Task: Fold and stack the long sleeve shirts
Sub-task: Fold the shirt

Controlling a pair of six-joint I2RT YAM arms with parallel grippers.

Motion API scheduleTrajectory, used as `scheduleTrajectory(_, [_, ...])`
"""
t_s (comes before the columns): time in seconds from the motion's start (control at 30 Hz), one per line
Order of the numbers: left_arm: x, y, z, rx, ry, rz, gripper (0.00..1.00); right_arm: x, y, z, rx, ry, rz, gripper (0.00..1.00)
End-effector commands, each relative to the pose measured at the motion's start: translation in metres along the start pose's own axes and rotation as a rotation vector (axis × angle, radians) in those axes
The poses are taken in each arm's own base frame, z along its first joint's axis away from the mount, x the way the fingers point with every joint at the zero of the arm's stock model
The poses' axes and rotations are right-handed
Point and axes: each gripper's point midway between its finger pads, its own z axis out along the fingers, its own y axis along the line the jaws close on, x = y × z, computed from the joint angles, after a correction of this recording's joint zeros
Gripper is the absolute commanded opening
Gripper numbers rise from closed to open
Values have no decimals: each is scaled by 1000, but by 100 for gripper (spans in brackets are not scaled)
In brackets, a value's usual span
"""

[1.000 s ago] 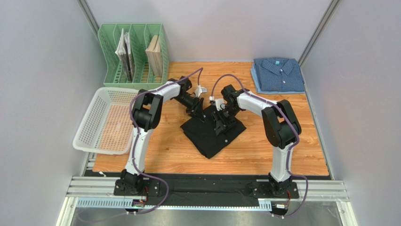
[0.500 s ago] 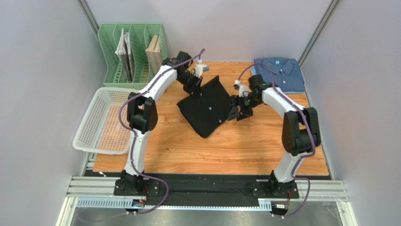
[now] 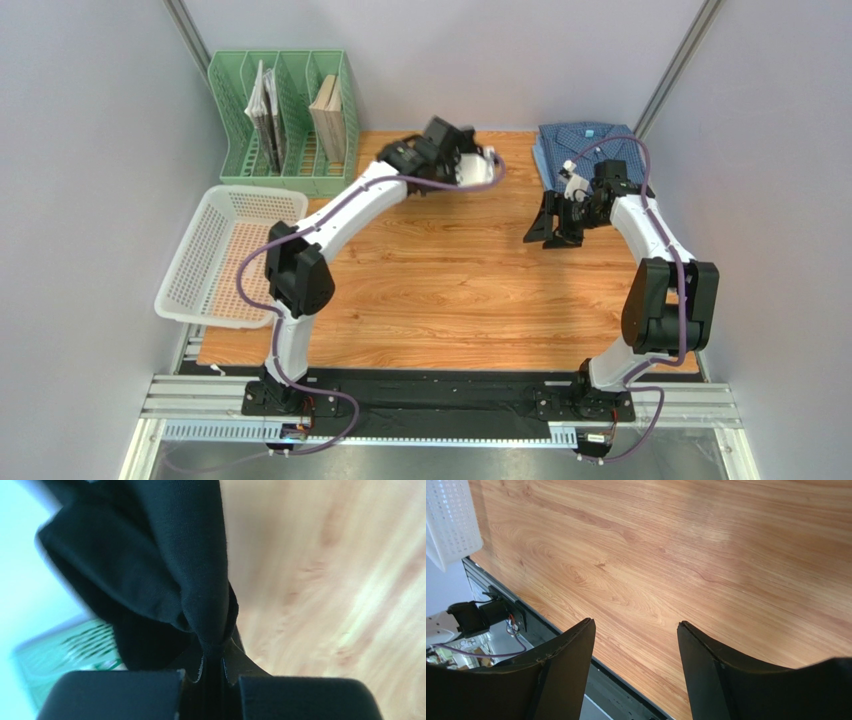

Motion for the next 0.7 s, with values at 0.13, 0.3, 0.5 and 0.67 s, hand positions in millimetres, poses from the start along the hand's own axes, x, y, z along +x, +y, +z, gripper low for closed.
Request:
scheduleTrajectory(0.13, [39, -188, 77, 245, 226, 5, 0, 10, -15, -14, -17, -15, 85, 68])
scheduleTrajectory(0.3, [6, -259, 59, 347, 189, -75, 0, 15, -15, -19, -30, -10, 111, 67])
scheduleTrajectory(0.5, [-13, -252, 41, 232, 174, -87, 62, 26, -11, -17, -55, 3, 141, 68])
scheduleTrajectory(0.67, [-58, -218, -26, 200, 14, -152, 68, 35, -11, -17, -36, 0, 186, 68])
